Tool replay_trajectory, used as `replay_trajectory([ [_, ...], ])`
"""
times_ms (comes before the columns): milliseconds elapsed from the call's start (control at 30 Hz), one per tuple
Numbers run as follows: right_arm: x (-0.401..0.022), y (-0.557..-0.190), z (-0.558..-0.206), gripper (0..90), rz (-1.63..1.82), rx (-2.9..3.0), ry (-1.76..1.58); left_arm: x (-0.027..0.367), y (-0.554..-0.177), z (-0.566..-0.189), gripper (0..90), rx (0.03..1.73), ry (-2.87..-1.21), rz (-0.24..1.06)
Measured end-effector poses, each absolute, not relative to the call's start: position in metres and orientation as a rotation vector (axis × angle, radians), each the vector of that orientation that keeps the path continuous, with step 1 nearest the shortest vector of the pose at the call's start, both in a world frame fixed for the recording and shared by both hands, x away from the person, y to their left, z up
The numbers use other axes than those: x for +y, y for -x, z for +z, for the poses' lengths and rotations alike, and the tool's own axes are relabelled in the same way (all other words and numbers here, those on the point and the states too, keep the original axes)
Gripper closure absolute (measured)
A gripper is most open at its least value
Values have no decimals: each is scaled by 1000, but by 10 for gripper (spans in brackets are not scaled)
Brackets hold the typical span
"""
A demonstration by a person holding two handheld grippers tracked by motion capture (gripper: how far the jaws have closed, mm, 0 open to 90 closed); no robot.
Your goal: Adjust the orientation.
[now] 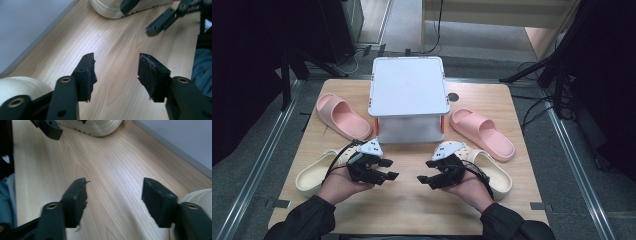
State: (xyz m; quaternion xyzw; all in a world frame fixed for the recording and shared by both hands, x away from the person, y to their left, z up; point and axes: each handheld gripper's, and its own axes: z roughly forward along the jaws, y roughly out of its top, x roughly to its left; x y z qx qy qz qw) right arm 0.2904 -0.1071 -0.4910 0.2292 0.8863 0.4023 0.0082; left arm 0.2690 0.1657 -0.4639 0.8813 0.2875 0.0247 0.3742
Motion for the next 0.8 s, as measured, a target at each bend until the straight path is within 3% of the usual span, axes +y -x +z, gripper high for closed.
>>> replay_trajectory([
  [433,-123,-280,-480,455,1355,2656,-740,161,-277,-465,366,760,-2218,-7],
  [533,-127,-279,-480,502,1310,2712,-846,158,-278,-466,404,741,-2255,35],
  [800,-131,-272,-479,496,1305,2701,-759,155,-278,-463,506,735,-2272,49],
])
